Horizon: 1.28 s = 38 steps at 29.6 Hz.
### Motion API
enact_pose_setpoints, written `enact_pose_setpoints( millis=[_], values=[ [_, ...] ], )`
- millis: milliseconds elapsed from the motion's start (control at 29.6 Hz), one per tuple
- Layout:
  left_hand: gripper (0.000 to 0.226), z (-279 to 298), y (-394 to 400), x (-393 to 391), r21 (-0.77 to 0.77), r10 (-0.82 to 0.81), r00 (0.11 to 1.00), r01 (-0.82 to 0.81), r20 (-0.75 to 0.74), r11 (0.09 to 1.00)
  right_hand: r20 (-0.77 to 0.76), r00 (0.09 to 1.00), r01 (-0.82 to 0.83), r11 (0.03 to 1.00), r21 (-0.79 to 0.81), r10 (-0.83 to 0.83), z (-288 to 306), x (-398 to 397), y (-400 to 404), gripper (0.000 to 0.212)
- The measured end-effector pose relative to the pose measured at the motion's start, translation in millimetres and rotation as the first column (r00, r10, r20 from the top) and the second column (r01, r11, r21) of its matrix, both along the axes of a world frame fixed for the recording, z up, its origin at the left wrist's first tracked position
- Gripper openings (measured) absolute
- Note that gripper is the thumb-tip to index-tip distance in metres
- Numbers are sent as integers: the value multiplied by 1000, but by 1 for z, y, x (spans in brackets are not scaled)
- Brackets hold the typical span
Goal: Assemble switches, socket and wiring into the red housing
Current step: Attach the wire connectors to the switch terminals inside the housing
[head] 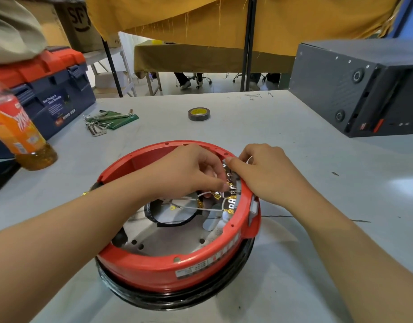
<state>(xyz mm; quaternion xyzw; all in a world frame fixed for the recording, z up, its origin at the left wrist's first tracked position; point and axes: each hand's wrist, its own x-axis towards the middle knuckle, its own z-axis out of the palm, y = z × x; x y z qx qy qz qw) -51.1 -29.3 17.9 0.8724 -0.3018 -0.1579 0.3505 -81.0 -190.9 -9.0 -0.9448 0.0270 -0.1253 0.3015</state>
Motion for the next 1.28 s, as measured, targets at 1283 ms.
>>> enact_pose_setpoints(
  millis=[1283],
  values=[
    [14,-3,0,-9,14,-26,998,25,65,1000,-2,998,-58,998,36,59,0,0,-3,37]
  ],
)
